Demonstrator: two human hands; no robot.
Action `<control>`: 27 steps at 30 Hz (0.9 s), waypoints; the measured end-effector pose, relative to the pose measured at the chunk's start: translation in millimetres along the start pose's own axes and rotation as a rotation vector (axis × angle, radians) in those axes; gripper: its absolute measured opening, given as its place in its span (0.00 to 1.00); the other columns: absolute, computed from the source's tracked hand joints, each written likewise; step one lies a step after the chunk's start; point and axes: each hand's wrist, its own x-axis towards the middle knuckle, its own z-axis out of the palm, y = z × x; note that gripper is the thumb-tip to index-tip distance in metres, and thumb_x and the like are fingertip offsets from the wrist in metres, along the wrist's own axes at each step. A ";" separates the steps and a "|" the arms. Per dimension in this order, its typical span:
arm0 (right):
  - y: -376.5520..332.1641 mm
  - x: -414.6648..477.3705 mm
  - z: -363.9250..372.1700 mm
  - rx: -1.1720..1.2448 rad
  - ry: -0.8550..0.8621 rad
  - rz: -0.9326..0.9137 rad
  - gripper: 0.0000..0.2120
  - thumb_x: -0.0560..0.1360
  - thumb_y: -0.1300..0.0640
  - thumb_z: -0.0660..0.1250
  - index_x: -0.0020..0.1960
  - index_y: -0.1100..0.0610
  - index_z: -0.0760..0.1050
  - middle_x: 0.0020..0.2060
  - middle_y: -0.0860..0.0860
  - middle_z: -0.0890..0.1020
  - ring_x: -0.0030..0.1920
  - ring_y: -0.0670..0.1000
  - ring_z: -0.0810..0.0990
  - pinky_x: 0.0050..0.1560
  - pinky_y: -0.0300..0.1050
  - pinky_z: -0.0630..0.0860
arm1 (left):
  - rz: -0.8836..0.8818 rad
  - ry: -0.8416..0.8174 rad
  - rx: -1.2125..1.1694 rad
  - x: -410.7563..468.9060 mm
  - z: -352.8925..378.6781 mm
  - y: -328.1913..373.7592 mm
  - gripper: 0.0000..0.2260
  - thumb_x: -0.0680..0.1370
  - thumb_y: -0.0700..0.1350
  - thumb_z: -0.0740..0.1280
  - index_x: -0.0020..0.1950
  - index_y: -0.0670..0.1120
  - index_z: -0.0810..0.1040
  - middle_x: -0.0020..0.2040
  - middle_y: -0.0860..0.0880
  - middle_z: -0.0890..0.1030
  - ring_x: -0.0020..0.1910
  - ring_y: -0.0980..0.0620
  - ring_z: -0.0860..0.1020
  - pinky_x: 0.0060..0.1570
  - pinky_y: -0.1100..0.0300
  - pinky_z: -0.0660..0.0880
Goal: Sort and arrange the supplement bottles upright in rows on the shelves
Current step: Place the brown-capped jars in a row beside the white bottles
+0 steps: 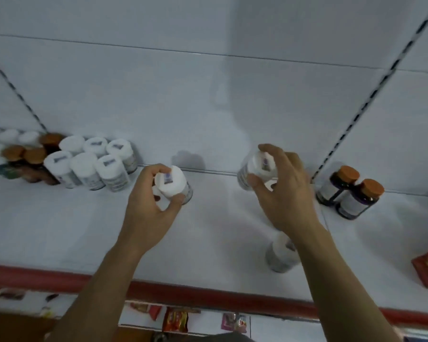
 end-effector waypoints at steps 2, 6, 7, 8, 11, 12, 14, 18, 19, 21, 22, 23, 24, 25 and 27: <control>-19.8 4.0 30.0 0.077 -0.032 -0.047 0.27 0.74 0.55 0.73 0.71 0.47 0.70 0.60 0.49 0.73 0.49 0.43 0.71 0.50 0.45 0.76 | -0.031 0.074 0.025 0.5 -23.5 -7.4 0.22 0.74 0.39 0.75 0.60 0.57 0.71 0.59 0.65 0.76 0.58 0.56 0.77 0.52 0.53 0.78; -55.8 20.3 99.3 0.171 -0.140 -0.026 0.22 0.72 0.53 0.75 0.61 0.48 0.71 0.54 0.48 0.79 0.53 0.54 0.77 0.52 0.50 0.76 | -0.066 0.154 0.103 -1.2 -65.0 -26.0 0.21 0.74 0.39 0.74 0.62 0.54 0.72 0.61 0.59 0.75 0.58 0.56 0.76 0.53 0.51 0.79; -64.0 26.6 118.2 0.169 -0.169 -0.012 0.21 0.70 0.52 0.76 0.58 0.47 0.71 0.53 0.48 0.79 0.53 0.55 0.77 0.51 0.53 0.77 | -0.060 0.162 0.122 -0.8 -73.8 -30.1 0.20 0.74 0.39 0.74 0.61 0.54 0.72 0.61 0.58 0.75 0.58 0.56 0.76 0.52 0.50 0.79; -71.2 33.0 136.1 0.170 -0.191 -0.007 0.20 0.69 0.51 0.77 0.55 0.47 0.71 0.53 0.48 0.80 0.53 0.56 0.78 0.51 0.55 0.78 | -0.049 0.164 0.138 0.1 -81.6 -33.1 0.20 0.74 0.39 0.74 0.61 0.53 0.73 0.61 0.58 0.75 0.58 0.57 0.76 0.52 0.51 0.79; -88.6 51.6 179.3 0.166 -0.232 0.011 0.20 0.69 0.52 0.79 0.51 0.48 0.70 0.53 0.50 0.82 0.50 0.55 0.80 0.50 0.54 0.79 | -0.024 0.141 0.194 6.1 -100.3 -37.9 0.20 0.73 0.40 0.76 0.60 0.53 0.73 0.59 0.60 0.75 0.57 0.61 0.75 0.51 0.54 0.78; -92.1 56.5 190.6 0.147 -0.247 0.013 0.19 0.69 0.53 0.79 0.51 0.49 0.70 0.52 0.51 0.81 0.48 0.55 0.80 0.50 0.53 0.79 | -0.021 0.127 0.215 8.4 -105.9 -38.6 0.20 0.73 0.41 0.76 0.60 0.53 0.73 0.59 0.62 0.74 0.57 0.61 0.74 0.52 0.55 0.77; -96.4 63.0 207.6 0.121 -0.266 0.017 0.18 0.69 0.55 0.79 0.49 0.50 0.70 0.50 0.52 0.80 0.47 0.56 0.79 0.48 0.49 0.77 | 0.005 0.107 0.278 13.6 -114.9 -38.6 0.20 0.72 0.45 0.75 0.59 0.55 0.72 0.58 0.66 0.73 0.56 0.61 0.73 0.54 0.53 0.73; -98.2 64.0 225.1 0.133 -0.254 0.011 0.18 0.70 0.56 0.78 0.48 0.50 0.69 0.51 0.53 0.78 0.46 0.54 0.78 0.46 0.40 0.73 | 0.099 0.001 0.383 33.4 -129.0 -38.0 0.18 0.68 0.49 0.71 0.56 0.58 0.72 0.57 0.62 0.74 0.62 0.57 0.69 0.59 0.50 0.65; -98.1 62.2 225.4 0.136 -0.263 0.012 0.17 0.71 0.58 0.77 0.50 0.50 0.70 0.52 0.53 0.77 0.45 0.53 0.78 0.45 0.35 0.72 | 0.128 -0.042 0.410 40.4 -131.2 -39.3 0.18 0.68 0.50 0.70 0.56 0.58 0.72 0.56 0.62 0.74 0.63 0.57 0.68 0.59 0.51 0.63; -95.3 56.4 220.3 0.146 -0.281 0.036 0.17 0.72 0.63 0.73 0.55 0.51 0.71 0.55 0.53 0.75 0.42 0.53 0.81 0.42 0.27 0.70 | 0.179 -0.129 0.442 54.8 -132.3 -42.7 0.17 0.69 0.52 0.70 0.55 0.59 0.71 0.56 0.63 0.73 0.64 0.58 0.67 0.60 0.51 0.62; -92.9 53.4 215.1 0.152 -0.271 0.053 0.18 0.73 0.65 0.72 0.58 0.51 0.71 0.56 0.52 0.75 0.42 0.51 0.81 0.41 0.25 0.69 | 0.205 -0.169 0.449 62.2 -130.9 -44.7 0.16 0.69 0.54 0.70 0.55 0.59 0.71 0.56 0.63 0.73 0.65 0.58 0.67 0.60 0.51 0.62; -90.3 50.6 208.8 0.154 -0.251 0.071 0.20 0.73 0.66 0.70 0.59 0.51 0.71 0.58 0.52 0.75 0.41 0.47 0.81 0.41 0.24 0.69 | 0.235 -0.201 0.459 68.9 -128.2 -46.5 0.16 0.69 0.55 0.70 0.55 0.59 0.71 0.56 0.63 0.73 0.65 0.56 0.67 0.60 0.50 0.61; -87.2 47.6 201.6 0.154 -0.222 0.086 0.21 0.73 0.67 0.70 0.59 0.49 0.70 0.59 0.51 0.75 0.42 0.43 0.80 0.42 0.25 0.70 | 0.263 -0.225 0.478 74.7 -124.5 -49.0 0.16 0.69 0.55 0.70 0.55 0.59 0.71 0.55 0.63 0.72 0.65 0.55 0.68 0.60 0.49 0.62; -84.0 45.0 194.6 0.151 -0.193 0.105 0.21 0.74 0.67 0.69 0.59 0.47 0.70 0.59 0.50 0.75 0.42 0.41 0.79 0.42 0.26 0.70 | 0.284 -0.240 0.508 79.5 -120.1 -51.5 0.16 0.69 0.55 0.70 0.55 0.59 0.72 0.55 0.63 0.72 0.64 0.54 0.68 0.60 0.48 0.62; -79.1 39.8 179.6 0.141 -0.142 0.153 0.21 0.75 0.65 0.69 0.58 0.44 0.68 0.59 0.48 0.75 0.43 0.40 0.79 0.43 0.27 0.71 | 0.299 -0.246 0.590 85.2 -110.8 -57.6 0.15 0.69 0.55 0.68 0.54 0.59 0.71 0.53 0.62 0.72 0.63 0.53 0.69 0.62 0.46 0.62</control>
